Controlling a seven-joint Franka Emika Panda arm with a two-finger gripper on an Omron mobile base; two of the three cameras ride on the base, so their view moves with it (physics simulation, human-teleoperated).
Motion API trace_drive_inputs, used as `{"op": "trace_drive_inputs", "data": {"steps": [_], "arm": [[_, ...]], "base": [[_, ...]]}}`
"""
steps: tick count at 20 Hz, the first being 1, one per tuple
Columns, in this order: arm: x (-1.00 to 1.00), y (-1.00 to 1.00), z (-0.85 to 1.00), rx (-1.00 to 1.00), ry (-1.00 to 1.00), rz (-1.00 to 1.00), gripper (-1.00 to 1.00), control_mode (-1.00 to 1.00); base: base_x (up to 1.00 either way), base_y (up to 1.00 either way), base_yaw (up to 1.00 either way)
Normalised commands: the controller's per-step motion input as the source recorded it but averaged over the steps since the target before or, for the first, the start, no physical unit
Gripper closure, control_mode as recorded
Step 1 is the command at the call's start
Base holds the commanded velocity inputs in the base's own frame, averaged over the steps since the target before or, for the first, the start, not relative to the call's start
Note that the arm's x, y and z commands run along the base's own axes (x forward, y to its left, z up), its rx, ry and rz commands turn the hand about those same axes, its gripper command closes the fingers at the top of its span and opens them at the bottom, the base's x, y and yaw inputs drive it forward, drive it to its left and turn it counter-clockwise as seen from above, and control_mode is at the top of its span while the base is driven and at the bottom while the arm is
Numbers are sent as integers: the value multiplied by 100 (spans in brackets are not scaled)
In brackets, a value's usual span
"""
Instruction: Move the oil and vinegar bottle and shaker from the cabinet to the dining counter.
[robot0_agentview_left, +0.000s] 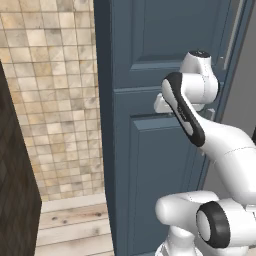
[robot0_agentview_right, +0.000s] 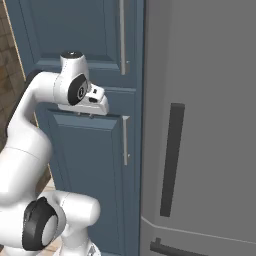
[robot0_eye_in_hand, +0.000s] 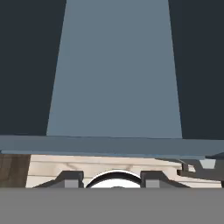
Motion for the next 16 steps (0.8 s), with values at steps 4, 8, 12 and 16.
{"op": "trace_drive_inputs", "data": {"steps": [4,8,12,16], "arm": [[-20,-2,0,2,-7,0,-100,-100],[-28,-2,-4,0,-28,-10,-100,-100],[-28,-9,15,11,-39,-9,-100,-100],[-18,-23,41,19,-16,-12,-100,-100]], "base": [[0,0,0],[0,0,0],[0,0,0],[0,0,0]]}}
